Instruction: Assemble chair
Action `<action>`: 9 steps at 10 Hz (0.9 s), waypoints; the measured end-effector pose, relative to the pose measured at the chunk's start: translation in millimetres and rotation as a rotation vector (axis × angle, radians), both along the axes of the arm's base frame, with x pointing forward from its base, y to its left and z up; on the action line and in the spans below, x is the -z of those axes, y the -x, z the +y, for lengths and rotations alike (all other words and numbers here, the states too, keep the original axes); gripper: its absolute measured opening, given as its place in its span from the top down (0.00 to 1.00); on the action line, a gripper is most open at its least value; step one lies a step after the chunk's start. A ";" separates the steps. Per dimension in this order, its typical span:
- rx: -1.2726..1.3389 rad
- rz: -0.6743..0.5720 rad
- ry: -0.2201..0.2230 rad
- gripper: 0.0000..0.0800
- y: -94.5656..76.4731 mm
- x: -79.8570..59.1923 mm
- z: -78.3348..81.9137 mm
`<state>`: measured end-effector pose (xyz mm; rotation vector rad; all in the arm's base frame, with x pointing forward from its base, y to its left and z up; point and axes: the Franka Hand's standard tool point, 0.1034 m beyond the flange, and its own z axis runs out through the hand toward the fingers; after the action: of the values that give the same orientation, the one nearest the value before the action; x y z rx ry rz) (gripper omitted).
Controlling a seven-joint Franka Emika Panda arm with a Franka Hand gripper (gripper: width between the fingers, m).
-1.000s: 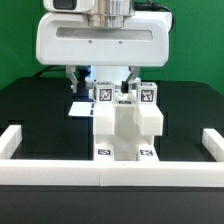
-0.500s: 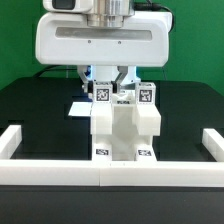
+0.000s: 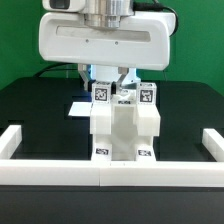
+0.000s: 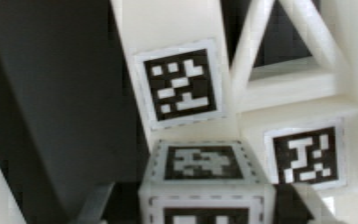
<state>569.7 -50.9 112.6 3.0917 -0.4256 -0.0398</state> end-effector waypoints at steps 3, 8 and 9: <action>0.131 0.023 -0.005 0.64 4.9 -0.1 5.3; 0.235 0.048 -0.009 0.54 10.1 -0.4 10.6; 0.235 0.048 -0.008 0.37 10.1 -0.3 10.6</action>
Offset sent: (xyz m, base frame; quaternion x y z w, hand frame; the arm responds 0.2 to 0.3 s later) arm 0.0000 0.0000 0.0000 0.0000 0.0000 0.1296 0.9916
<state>559.6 -40.3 112.9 3.0237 -0.7847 -0.1188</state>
